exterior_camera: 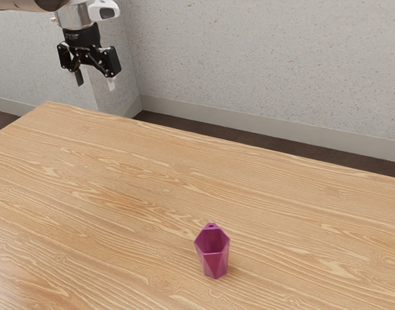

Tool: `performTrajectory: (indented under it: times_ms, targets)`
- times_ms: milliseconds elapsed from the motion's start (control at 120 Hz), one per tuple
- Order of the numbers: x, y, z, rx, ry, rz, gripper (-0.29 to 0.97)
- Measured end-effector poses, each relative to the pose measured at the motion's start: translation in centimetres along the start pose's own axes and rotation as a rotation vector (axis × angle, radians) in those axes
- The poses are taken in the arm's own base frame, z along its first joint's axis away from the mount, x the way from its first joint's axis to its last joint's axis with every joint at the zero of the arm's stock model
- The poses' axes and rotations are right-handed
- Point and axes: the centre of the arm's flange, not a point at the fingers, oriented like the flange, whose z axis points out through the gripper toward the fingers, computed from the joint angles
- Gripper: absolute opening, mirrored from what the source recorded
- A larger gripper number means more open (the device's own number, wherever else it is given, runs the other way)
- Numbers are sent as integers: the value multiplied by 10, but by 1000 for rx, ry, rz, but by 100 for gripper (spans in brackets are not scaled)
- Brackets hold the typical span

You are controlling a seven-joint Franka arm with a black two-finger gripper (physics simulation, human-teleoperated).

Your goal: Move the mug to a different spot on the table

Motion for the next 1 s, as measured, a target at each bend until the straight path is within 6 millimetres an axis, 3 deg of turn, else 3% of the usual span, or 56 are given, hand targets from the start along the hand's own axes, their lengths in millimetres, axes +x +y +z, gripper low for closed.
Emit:
performTrajectory:
  times_ms: [117, 325, 492, 608, 725, 867, 1000]
  targets:
    - [3, 4, 3, -3, -1, 3, 68]
    - [16, 71, 21, -68, -4, -4, 68]
    - [20, 137, 61, -77, -63, -45, 68]
    - [14, 148, 125, -76, -142, -109, 68]
    - [3, 159, 168, -78, -184, -163, 68]
    - [-17, 177, 201, -121, -226, -222, 68]
    - [-27, 208, 213, -161, -205, -229, 68]
